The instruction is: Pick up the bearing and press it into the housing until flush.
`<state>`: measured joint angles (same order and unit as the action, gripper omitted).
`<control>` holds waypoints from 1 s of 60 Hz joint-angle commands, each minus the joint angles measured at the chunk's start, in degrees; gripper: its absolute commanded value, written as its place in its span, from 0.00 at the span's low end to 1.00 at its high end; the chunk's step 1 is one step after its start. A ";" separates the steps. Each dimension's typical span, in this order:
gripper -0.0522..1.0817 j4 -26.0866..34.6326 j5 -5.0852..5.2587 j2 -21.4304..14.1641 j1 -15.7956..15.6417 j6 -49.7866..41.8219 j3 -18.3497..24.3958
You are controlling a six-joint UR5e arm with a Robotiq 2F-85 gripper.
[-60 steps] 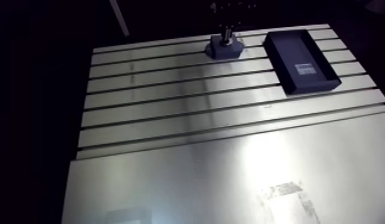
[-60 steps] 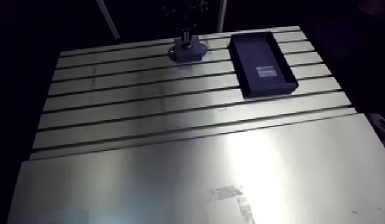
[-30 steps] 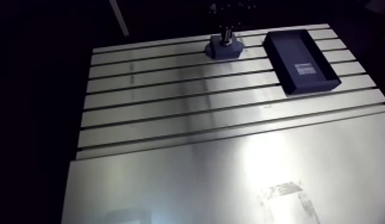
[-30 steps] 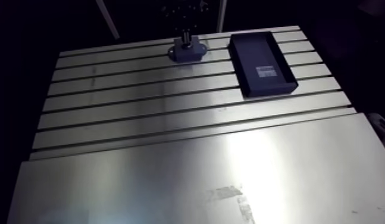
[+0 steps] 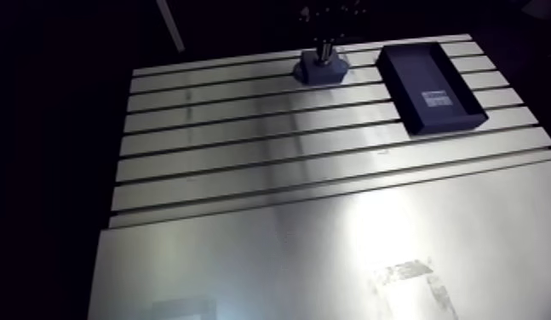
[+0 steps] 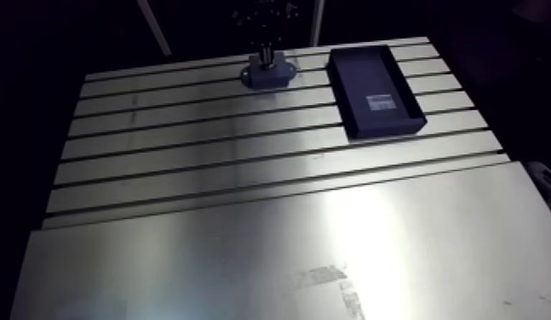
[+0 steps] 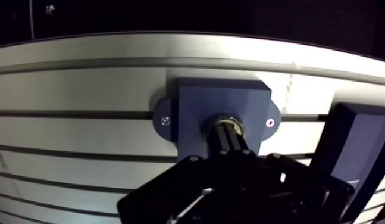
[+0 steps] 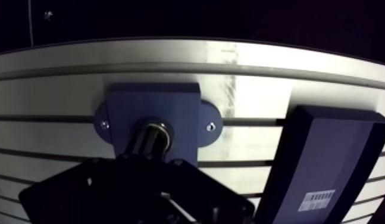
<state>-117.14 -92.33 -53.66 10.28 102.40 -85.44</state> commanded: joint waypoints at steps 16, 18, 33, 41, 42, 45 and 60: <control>1.00 -0.07 0.00 0.02 0.00 0.04 -0.29; 1.00 -0.07 0.00 0.02 0.00 0.04 -0.29; 1.00 -0.07 0.00 0.02 0.00 0.04 -0.20; 1.00 -0.07 0.00 0.02 0.00 0.04 -0.20; 1.00 -0.07 0.00 0.02 0.00 0.04 -0.28; 1.00 -0.07 0.00 0.02 0.00 0.04 -0.29; 1.00 -0.07 -0.09 0.02 0.00 0.37 -0.29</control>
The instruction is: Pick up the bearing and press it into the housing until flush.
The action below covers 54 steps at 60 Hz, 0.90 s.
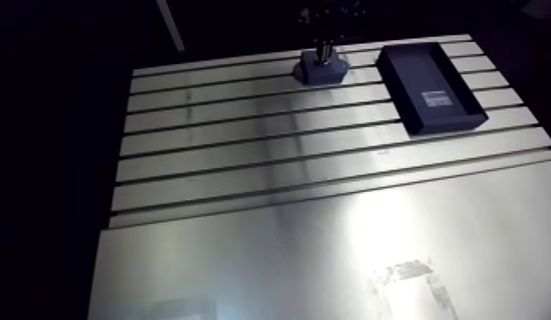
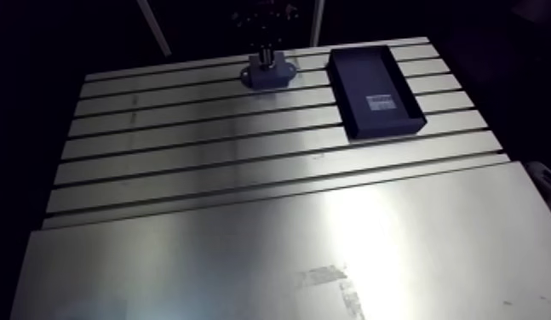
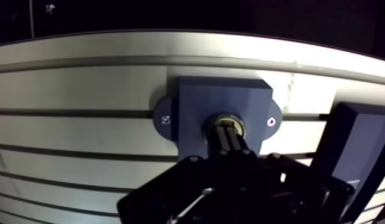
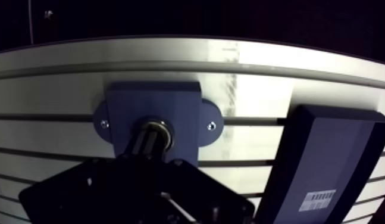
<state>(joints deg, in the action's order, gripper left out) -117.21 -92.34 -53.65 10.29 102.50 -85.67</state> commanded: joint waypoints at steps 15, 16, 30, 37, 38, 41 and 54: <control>1.00 0.00 -0.08 0.00 0.00 0.30 -0.15; 1.00 0.00 -0.08 0.00 0.00 0.30 -0.15; 1.00 0.00 -0.08 0.00 0.00 0.37 -0.50; 1.00 -0.07 -0.08 0.00 0.00 0.37 -0.59; 1.00 -0.07 -0.08 0.00 0.00 0.37 -0.59; 1.00 -0.08 -0.08 0.00 0.00 0.37 -0.59; 1.00 -0.09 -0.08 0.00 -0.08 0.37 -0.59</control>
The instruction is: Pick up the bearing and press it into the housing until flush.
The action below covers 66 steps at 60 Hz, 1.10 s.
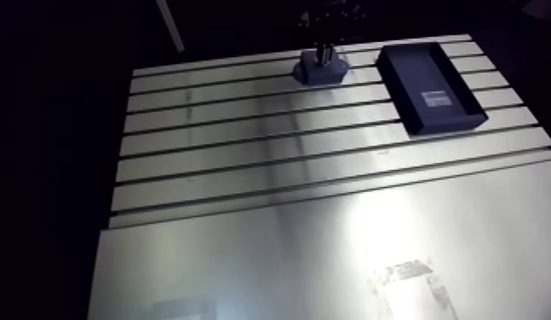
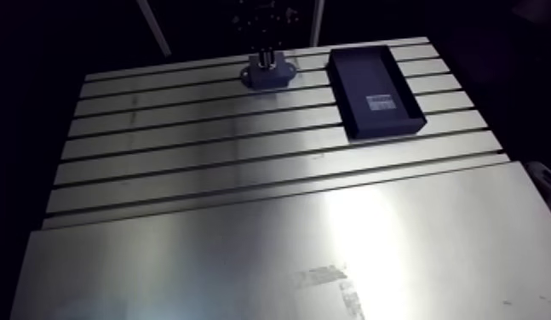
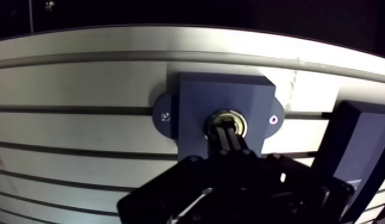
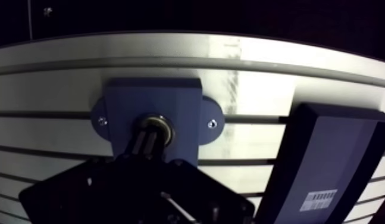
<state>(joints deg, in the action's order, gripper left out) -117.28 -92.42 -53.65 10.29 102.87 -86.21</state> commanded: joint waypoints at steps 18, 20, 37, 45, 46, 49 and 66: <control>1.00 -0.01 0.01 0.01 -0.09 -0.01 -0.05; 1.00 -0.01 0.01 0.01 -0.09 -0.07 -0.05; 1.00 -1.53 0.09 0.01 -0.10 0.09 -0.14; 1.00 -1.77 0.09 0.08 -0.09 0.00 -0.21; 1.00 -1.77 0.09 0.02 -0.09 0.08 -0.30; 1.00 -1.77 0.09 0.01 -0.09 0.01 -0.38; 1.00 -1.77 0.09 0.09 -0.09 0.09 -0.47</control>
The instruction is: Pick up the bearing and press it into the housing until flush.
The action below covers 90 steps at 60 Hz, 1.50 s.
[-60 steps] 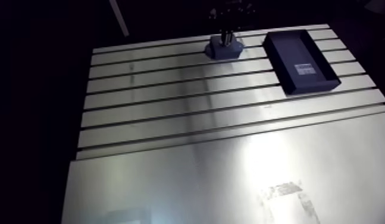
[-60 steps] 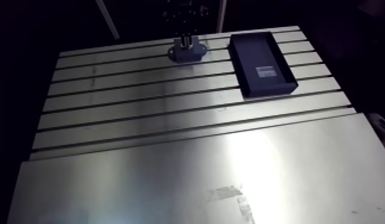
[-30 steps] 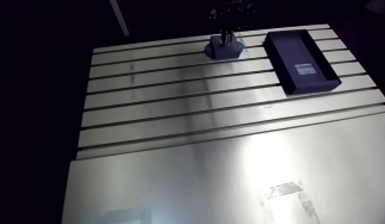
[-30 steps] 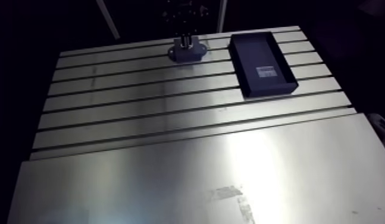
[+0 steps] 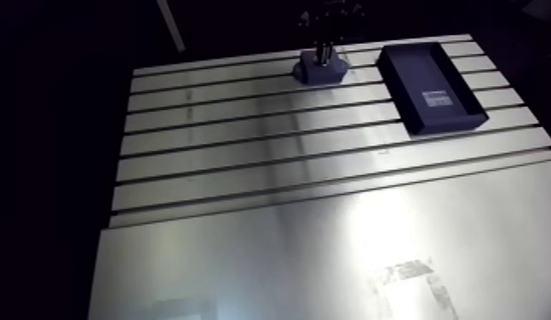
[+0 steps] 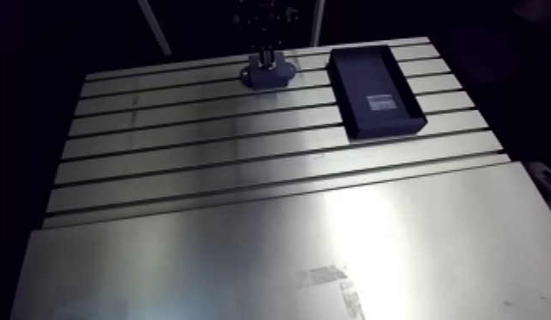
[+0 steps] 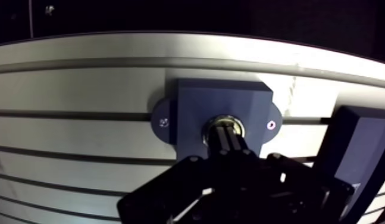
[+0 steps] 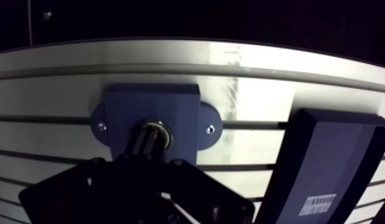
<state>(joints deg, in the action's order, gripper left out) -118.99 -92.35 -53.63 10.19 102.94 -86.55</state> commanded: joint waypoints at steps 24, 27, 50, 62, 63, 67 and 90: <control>1.00 -0.07 -0.06 0.07 0.00 0.36 -0.24; 1.00 -0.07 -0.06 0.07 0.00 0.37 -0.31; 1.00 0.11 -0.15 -0.25 0.26 0.38 0.10; 1.00 0.80 -0.15 -1.73 0.18 0.46 0.47; 1.00 0.80 -0.15 -1.73 0.18 0.46 0.47; 1.00 0.96 -0.15 -2.49 0.18 0.71 0.15; 0.09 7.65 -0.05 -6.39 0.02 0.73 0.17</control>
<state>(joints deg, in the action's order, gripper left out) -116.57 -92.37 -58.34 10.30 103.65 -86.65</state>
